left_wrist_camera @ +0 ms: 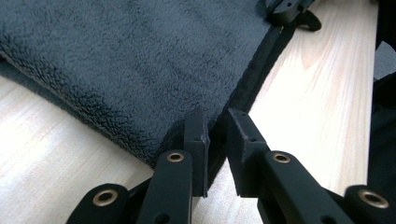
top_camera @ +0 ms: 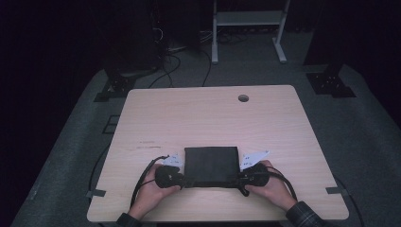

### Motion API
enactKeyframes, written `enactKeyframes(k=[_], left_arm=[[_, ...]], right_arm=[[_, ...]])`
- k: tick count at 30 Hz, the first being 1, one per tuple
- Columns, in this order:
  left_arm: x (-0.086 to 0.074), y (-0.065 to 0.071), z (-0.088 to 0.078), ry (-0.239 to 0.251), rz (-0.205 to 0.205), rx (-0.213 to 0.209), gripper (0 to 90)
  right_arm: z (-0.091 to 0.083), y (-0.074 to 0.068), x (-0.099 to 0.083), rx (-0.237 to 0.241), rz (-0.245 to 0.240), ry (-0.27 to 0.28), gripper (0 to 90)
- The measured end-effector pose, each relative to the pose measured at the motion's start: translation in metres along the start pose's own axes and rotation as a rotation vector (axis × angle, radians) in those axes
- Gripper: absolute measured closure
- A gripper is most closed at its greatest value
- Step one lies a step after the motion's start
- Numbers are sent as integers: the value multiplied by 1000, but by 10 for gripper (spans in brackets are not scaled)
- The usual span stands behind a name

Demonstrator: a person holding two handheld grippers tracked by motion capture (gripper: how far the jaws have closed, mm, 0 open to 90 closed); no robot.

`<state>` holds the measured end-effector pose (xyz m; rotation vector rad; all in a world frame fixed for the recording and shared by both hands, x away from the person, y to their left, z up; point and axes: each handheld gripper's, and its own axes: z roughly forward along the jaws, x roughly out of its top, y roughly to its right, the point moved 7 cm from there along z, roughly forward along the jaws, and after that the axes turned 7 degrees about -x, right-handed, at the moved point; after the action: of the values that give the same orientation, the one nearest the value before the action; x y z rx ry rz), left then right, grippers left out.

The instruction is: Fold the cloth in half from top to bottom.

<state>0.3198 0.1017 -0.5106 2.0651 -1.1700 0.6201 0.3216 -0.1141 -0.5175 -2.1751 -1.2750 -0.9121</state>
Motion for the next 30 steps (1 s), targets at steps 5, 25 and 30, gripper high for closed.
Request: enactKeyframes(k=[5, 25, 30], left_arm=[[4, 1, -3, 24, 14, 25, 647], [-7, -46, -62, 170, -54, 290, 174], [-24, -56, -74, 150, -90, 329, 151]], right_arm=[[-2, 2, 2, -18, -5, 13, 724], [-39, 58, -2, -261, 146, 124, 257], [-51, 67, -13, -301, 161, 123, 227]])
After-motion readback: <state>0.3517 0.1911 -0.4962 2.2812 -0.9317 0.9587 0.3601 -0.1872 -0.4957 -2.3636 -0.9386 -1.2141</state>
